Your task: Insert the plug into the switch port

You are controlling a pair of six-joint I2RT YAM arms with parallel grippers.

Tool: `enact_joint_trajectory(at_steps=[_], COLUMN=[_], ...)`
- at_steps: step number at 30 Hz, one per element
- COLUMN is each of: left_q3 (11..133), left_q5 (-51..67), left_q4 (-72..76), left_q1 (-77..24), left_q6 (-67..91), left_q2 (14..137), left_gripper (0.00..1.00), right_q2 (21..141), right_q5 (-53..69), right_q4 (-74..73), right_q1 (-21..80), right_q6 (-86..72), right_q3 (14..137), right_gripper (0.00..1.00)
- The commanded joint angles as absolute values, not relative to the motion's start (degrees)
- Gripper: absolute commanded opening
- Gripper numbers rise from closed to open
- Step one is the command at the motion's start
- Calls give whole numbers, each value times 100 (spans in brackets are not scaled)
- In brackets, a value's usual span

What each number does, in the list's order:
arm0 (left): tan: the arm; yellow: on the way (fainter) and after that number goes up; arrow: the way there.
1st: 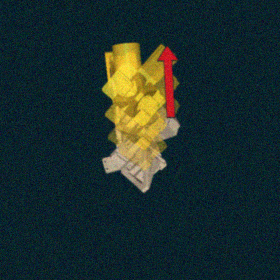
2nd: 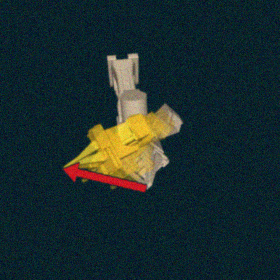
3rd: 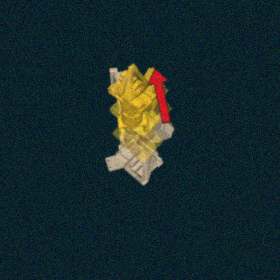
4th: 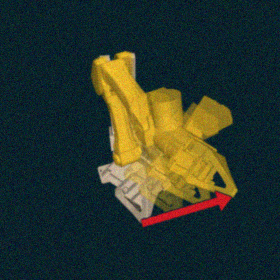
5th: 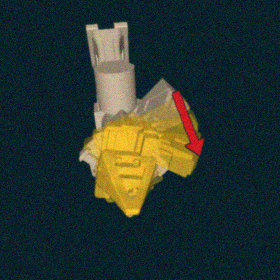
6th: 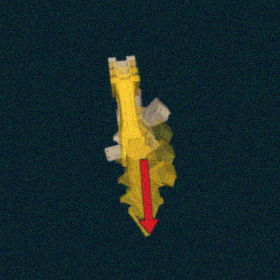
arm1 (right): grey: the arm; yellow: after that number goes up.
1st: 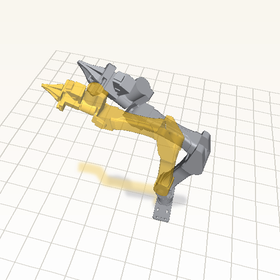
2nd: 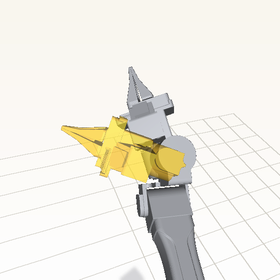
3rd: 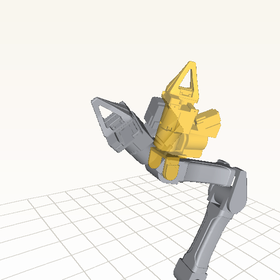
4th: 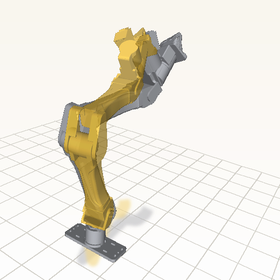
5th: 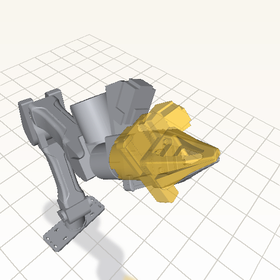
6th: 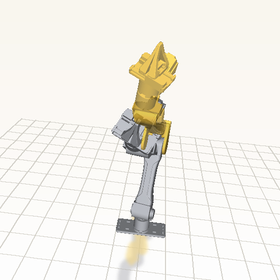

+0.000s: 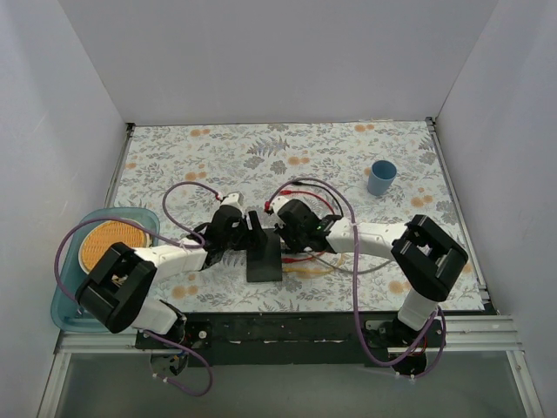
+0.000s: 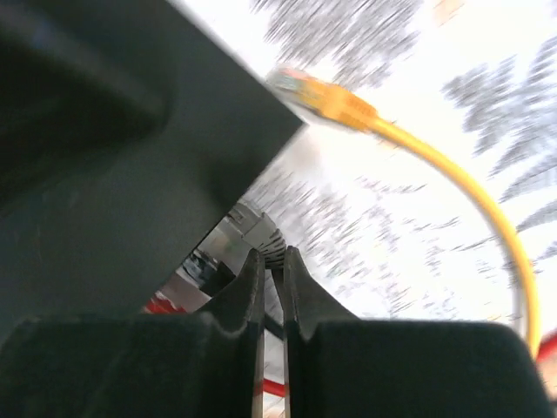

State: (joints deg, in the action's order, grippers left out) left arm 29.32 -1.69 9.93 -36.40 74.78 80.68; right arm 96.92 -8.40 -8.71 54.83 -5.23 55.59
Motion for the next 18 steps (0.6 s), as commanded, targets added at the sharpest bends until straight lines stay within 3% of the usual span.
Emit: enact_joint_trajectory(at_steps=[1, 5, 11, 18], left_q3=[3418, 3884, 4771, 4861], left_q5=[1479, 573, -483, -370], left_q4=[292, -262, -1168, -1371], left_q1=[-3692, -3533, -3480, -3480], left_q6=[7805, 7603, 7252, 7128], left_q2=[7849, 7647, 7410, 6489], left_gripper=[80, 98, 98, 98], right_q2=[9466, 9378, 8904, 7457], right_q5=[-1379, -1625, -2038, -2592], right_q4=[2637, 2199, 1723, 1169], right_q1=[5370, 5344, 5344, 5335], right_q6=[-817, -835, -844, -905], right_q3=[5854, 5801, 5555, 5019], right_gripper=[17, 41, 68, 81])
